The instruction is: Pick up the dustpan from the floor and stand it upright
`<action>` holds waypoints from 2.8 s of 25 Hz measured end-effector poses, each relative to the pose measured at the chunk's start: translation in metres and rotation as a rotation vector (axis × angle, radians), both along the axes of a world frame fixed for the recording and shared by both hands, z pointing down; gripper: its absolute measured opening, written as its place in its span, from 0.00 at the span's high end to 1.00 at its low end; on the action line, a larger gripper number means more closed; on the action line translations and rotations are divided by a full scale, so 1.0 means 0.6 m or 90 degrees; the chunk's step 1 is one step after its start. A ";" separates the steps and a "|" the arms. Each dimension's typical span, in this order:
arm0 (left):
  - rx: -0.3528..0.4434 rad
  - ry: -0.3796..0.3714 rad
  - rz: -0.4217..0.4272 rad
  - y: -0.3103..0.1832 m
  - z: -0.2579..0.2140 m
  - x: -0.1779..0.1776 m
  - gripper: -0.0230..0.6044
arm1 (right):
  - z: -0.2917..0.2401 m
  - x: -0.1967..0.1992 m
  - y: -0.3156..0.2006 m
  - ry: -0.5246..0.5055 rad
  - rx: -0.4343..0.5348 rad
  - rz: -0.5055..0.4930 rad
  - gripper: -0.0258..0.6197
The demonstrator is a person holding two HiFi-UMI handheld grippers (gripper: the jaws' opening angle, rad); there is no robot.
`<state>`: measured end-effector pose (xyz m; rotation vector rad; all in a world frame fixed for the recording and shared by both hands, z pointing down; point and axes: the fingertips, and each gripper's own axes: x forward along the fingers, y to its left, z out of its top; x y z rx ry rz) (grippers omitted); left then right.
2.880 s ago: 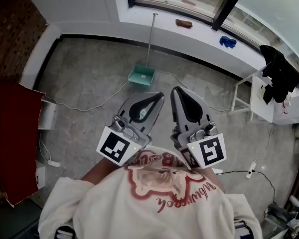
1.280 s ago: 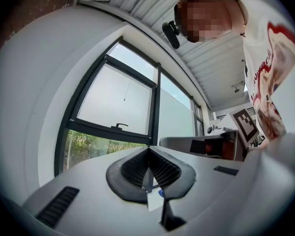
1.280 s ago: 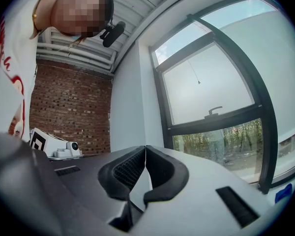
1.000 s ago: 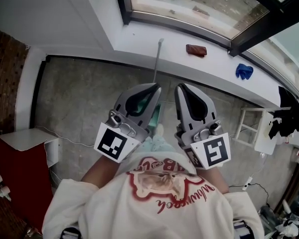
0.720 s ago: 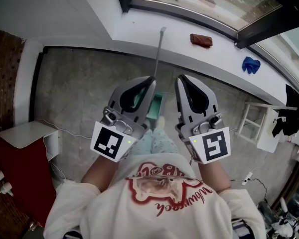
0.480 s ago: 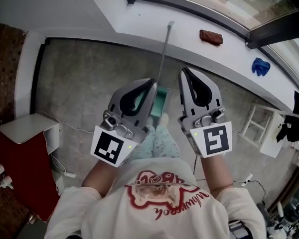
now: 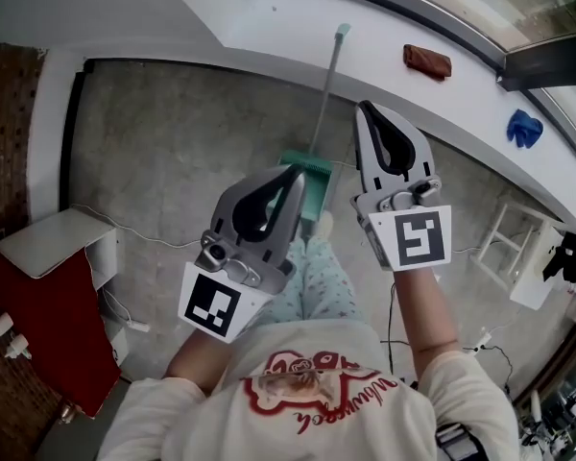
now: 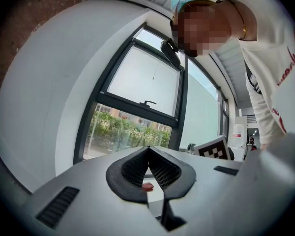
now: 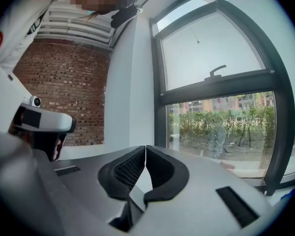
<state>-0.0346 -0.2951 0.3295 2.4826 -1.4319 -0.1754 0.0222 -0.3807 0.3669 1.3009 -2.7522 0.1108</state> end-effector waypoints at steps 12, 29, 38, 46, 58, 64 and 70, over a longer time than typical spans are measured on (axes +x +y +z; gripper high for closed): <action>-0.016 -0.026 -0.019 -0.036 0.081 -0.021 0.93 | 0.152 -0.015 -0.092 0.028 -0.028 0.018 0.92; -0.049 -0.034 -0.037 -0.028 0.140 -0.046 0.93 | 0.365 -0.024 -0.197 0.079 -0.090 0.069 0.90; -0.085 -0.035 -0.013 0.017 0.193 -0.039 0.93 | 0.467 -0.031 -0.235 0.098 -0.131 0.093 0.82; -0.084 -0.026 -0.017 0.018 0.203 -0.044 0.93 | 0.546 -0.040 -0.284 0.181 -0.146 0.080 0.77; -0.102 -0.029 -0.030 0.026 0.218 -0.066 0.93 | 0.629 -0.019 -0.334 0.161 -0.225 0.146 0.67; -0.108 -0.025 -0.039 0.027 0.235 -0.074 0.93 | 0.671 -0.018 -0.361 0.167 -0.250 0.154 0.67; -0.115 -0.028 -0.052 0.030 0.246 -0.089 0.93 | 0.700 -0.017 -0.378 0.181 -0.292 0.175 0.67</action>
